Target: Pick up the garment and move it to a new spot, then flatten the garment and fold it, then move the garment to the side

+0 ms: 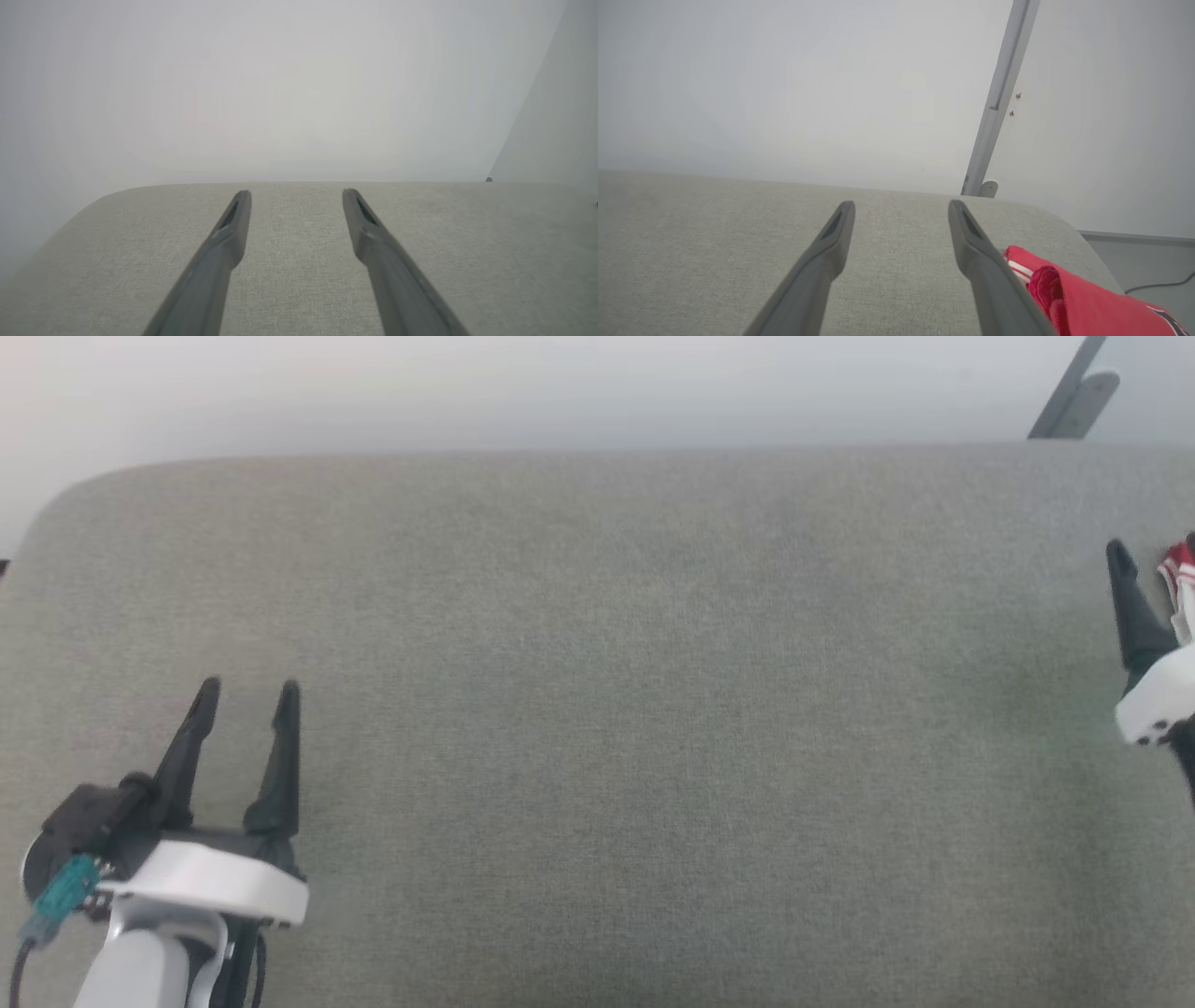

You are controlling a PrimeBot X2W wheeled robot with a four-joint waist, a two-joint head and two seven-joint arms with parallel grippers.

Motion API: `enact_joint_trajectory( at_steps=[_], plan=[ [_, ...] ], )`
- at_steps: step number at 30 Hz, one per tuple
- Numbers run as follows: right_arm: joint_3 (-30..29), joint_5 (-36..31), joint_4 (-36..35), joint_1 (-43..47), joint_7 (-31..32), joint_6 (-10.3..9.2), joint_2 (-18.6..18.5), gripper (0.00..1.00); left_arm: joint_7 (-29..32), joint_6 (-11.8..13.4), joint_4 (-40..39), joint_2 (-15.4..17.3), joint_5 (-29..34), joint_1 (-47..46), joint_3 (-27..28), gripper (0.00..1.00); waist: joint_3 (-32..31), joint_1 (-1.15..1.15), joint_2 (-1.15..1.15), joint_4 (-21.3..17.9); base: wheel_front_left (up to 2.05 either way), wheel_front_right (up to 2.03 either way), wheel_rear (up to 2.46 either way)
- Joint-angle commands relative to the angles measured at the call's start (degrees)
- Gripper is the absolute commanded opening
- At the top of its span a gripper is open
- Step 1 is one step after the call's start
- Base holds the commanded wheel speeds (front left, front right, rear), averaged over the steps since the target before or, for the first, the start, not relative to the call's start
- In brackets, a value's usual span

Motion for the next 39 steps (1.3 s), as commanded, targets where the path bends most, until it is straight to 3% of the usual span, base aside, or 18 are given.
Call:
enact_joint_trajectory(
  at_steps=[1,7,16,27,39],
  plan=[
    [-2.36,-2.5,-2.46,3.17,-0.21,-0.08,1.45,1.0,-0.27,-0.08,-0.11,0.26,0.0,1.65,0.59,1.0,-1.47,0.0,0.0,0.64,0.0,0.0,0.0],
    [-9.73,-9.98,-10.17,12.55,-0.22,-0.08,6.18,1.0,-0.27,-0.08,-0.41,0.44,-0.64,5.32,1.96,1.0,-3.75,0.0,0.0,1.13,0.0,0.0,0.0],
    [-15.72,-16.12,-19.77,22.97,-0.22,-0.08,12.0,1.0,-0.27,-0.08,-1.71,0.06,-1.16,9.17,3.81,1.0,-5.95,0.0,0.0,1.06,0.0,0.0,0.0],
    [-18.57,-18.25,-25.27,29.51,-0.23,-0.09,15.7,1.0,-0.27,-0.08,-2.6,-0.63,-1.25,11.25,5.01,1.0,-6.75,0.0,0.0,0.62,0.0,0.0,0.0],
    [-19.59,-18.61,-27.65,31.36,-0.23,-0.09,16.93,1.0,-0.27,-0.08,-3.37,-1.02,-1.25,11.69,5.5,1.0,-7.04,0.0,0.0,0.24,0.0,0.0,0.0]
  ],
)
